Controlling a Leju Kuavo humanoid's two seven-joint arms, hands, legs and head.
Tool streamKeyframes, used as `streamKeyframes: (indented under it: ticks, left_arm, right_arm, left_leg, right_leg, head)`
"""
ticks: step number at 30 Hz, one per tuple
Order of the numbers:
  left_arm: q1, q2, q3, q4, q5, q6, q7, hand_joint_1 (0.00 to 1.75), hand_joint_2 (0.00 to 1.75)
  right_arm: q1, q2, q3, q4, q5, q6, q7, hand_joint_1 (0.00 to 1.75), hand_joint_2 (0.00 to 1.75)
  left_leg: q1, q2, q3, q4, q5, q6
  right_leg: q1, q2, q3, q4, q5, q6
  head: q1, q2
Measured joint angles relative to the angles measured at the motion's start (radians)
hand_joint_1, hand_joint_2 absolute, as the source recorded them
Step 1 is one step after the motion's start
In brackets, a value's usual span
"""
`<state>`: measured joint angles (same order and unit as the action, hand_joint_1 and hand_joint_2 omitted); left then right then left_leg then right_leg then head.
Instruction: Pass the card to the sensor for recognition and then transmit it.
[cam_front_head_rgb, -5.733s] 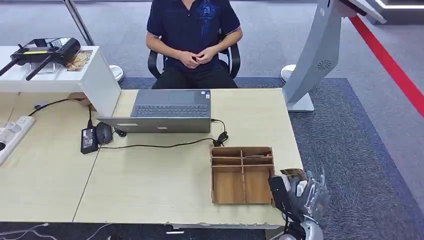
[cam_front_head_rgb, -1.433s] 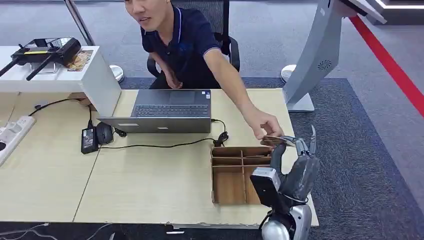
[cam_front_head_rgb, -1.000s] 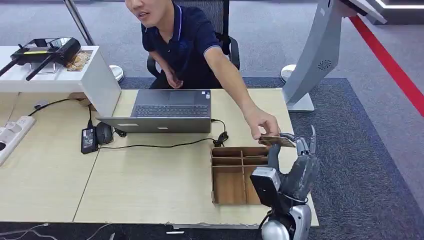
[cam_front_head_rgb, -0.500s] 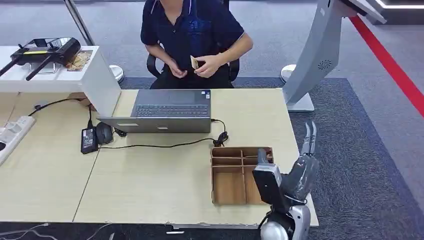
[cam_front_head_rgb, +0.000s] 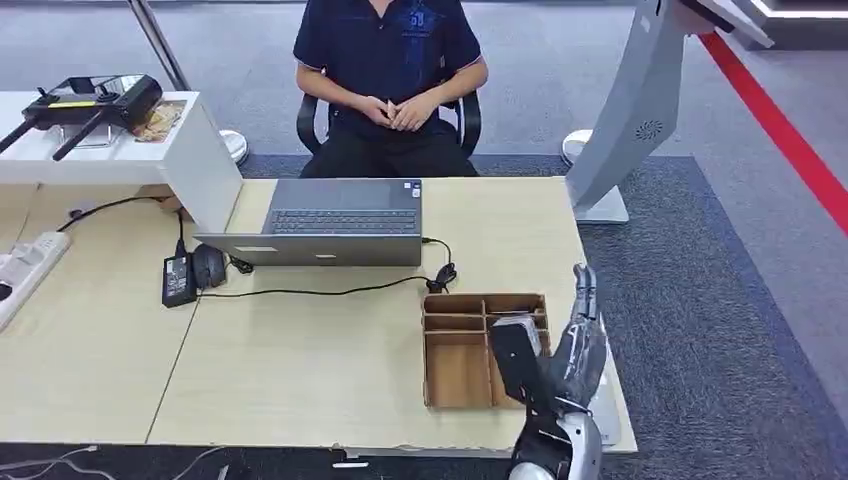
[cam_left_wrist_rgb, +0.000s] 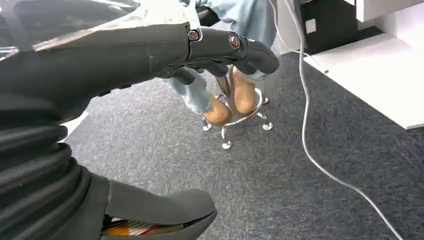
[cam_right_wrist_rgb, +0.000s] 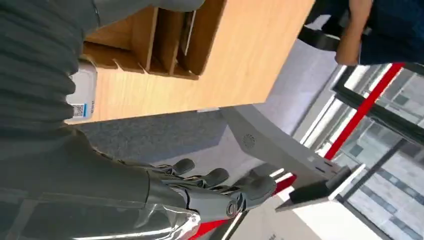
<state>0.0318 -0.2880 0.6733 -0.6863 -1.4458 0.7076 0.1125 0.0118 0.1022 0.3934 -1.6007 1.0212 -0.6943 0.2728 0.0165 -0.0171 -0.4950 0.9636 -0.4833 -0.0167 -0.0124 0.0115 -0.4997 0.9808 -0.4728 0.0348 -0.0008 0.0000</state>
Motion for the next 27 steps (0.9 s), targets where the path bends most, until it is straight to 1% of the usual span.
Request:
streamKeyframes:
  ticks: [2, 5, 8, 10, 17, 23, 27]
  left_arm:
    - [0.0, 0.001, 0.001, 0.0, -0.001, 0.0, -0.006, 0.0, 1.75]
    - [-0.002, 0.002, 0.001, 0.0, -0.004, 0.0, -0.013, 0.0, 1.75]
    - [-0.001, 0.003, 0.002, 0.0, -0.005, 0.0, -0.014, 0.0, 1.75]
    - [-0.002, 0.003, 0.002, 0.0, -0.007, 0.0, -0.016, 0.0, 1.75]
    - [-0.002, 0.004, 0.004, 0.0, -0.011, 0.0, -0.019, 0.0, 1.75]
    - [-0.002, 0.004, 0.005, 0.0, -0.014, 0.0, -0.023, 0.0, 1.75]
    - [-0.002, 0.004, 0.005, 0.0, -0.016, 0.0, -0.024, 0.0, 1.75]
  right_arm:
    - [-0.01, -0.026, 0.028, 0.004, -0.001, 0.0, 0.038, 0.0, 1.75]
    - [-0.046, -0.087, 0.107, 0.012, -0.007, 0.006, 0.117, 0.0, 1.75]
    - [-0.065, -0.129, 0.164, 0.016, -0.009, 0.012, 0.15, 0.0, 1.75]
    - [-0.079, -0.158, 0.201, 0.018, 0.012, 0.024, 0.172, 0.0, 1.75]
    - [-0.115, -0.234, 0.302, 0.026, 0.078, 0.038, 0.212, 0.0, 1.75]
    - [-0.129, -0.267, 0.344, 0.026, 0.129, 0.048, 0.238, 0.0, 1.75]
    - [-0.14, -0.285, 0.362, 0.033, 0.208, 0.061, 0.265, 0.0, 1.75]
  left_leg:
    - [0.0, 0.0, 0.0, 0.0, 0.0, 0.0]
    - [0.0, 0.0, 0.0, 0.0, 0.0, 0.0]
    - [0.0, 0.0, 0.0, 0.0, 0.0, 0.0]
    - [0.0, 0.0, 0.0, 0.0, 0.0, 0.0]
    - [0.0, 0.0, 0.0, 0.0, 0.0, 0.0]
    - [0.0, 0.0, 0.0, 0.0, 0.0, 0.0]
    - [0.0, 0.0, 0.0, 0.0, 0.0, 0.0]
  right_leg:
    - [0.0, 0.0, 0.0, 0.0, 0.0, 0.0]
    - [0.0, 0.0, 0.0, 0.0, 0.0, 0.0]
    - [0.0, 0.0, 0.0, 0.0, 0.0, 0.0]
    - [0.0, 0.0, 0.0, 0.0, 0.0, 0.0]
    - [0.0, 0.0, 0.0, 0.0, 0.0, 0.0]
    - [0.0, 0.0, 0.0, 0.0, 0.0, 0.0]
    - [0.0, 0.0, 0.0, 0.0, 0.0, 0.0]
  head:
    - [0.0, 0.0]
    - [0.0, 0.0]
    - [0.0, 0.0]
    - [0.0, 0.0]
    - [0.0, 0.0]
    - [0.0, 0.0]
    - [0.0, 0.0]
